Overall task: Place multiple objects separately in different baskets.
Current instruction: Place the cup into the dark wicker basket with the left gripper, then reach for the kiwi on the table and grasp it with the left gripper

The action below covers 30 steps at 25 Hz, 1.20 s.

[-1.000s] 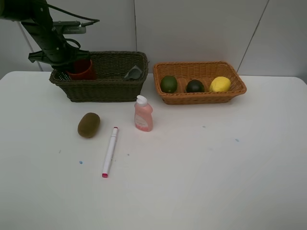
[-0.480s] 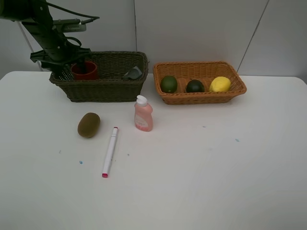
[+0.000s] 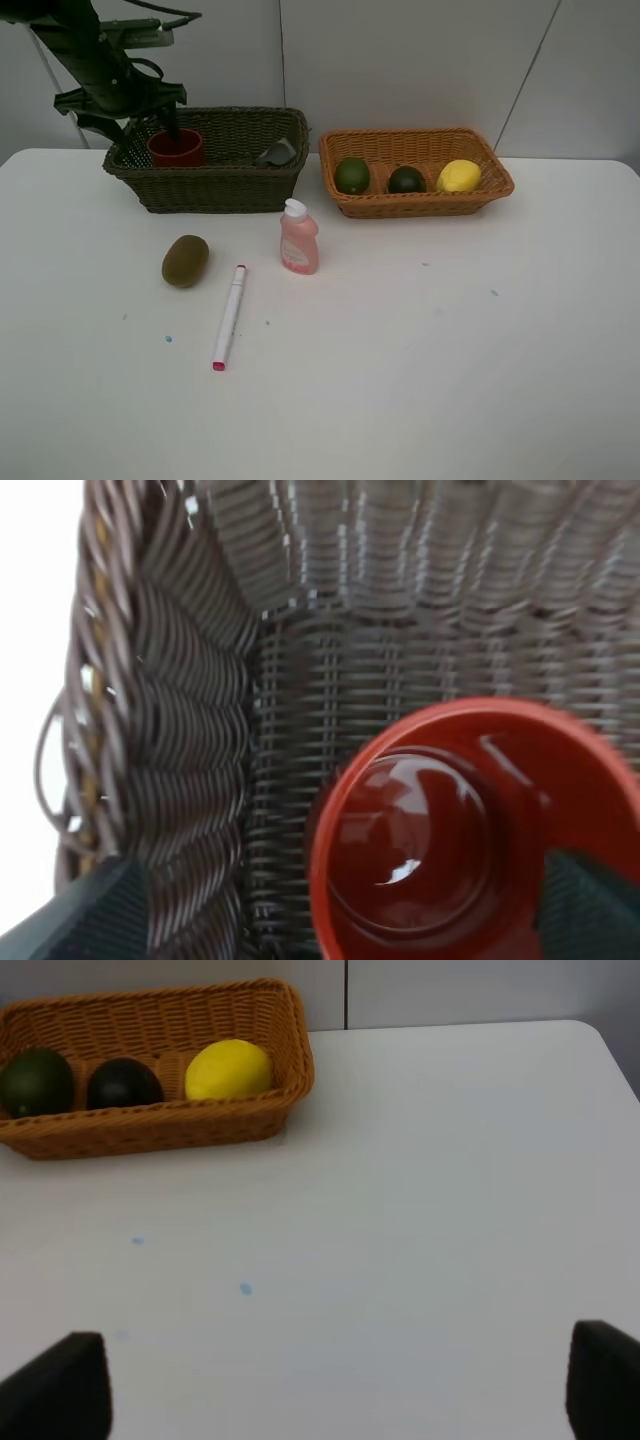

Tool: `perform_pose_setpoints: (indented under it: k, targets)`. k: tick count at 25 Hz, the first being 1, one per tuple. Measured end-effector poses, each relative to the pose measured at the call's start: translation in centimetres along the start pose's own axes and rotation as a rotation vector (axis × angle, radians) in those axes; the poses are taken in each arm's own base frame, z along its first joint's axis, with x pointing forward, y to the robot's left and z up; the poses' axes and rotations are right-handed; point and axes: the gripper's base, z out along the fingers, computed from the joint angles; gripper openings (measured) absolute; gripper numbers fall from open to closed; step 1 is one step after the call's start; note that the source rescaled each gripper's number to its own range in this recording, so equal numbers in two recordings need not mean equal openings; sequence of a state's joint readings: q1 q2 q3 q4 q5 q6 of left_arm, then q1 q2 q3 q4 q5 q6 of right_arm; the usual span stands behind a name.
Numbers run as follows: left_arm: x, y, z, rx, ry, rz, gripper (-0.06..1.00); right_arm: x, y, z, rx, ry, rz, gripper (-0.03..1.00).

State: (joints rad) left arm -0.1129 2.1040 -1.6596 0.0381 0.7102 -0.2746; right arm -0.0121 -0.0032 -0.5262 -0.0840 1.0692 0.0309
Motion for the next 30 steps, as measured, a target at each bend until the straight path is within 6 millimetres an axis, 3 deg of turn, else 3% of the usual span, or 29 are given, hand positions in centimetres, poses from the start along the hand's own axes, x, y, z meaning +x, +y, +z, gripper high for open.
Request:
perform_pose_setpoints:
  k: [7,11,14,22,26,30]
  targets:
    - [-1.1,-0.4,-7.8,0.048,-0.073,0.031,1.0,0.0,0.0,0.0,0.0,0.0,0.0,0.99]
    - [-0.3,-0.8,-12.0,0.052,-0.027,0.09,1.0,0.0,0.0,0.0,0.0,0.0,0.0,0.99]
    - [1.0,-1.7,-13.6,0.046,0.069,0.143,1.0,0.0,0.0,0.0,0.0,0.0,0.0,0.99]
    - [4.7,-6.5,-13.6,0.076,0.222,0.302,1.0,0.0,0.0,0.0,0.0,0.0,0.0,0.99]
    - [7.5,-7.6,-11.6,0.081,0.289,0.346,1.0,0.0,0.0,0.0,0.0,0.0,0.0,0.99]
    - [10.5,-7.4,-9.0,0.089,0.34,0.342,1.0,0.0,0.0,0.0,0.0,0.0,0.0,0.99]
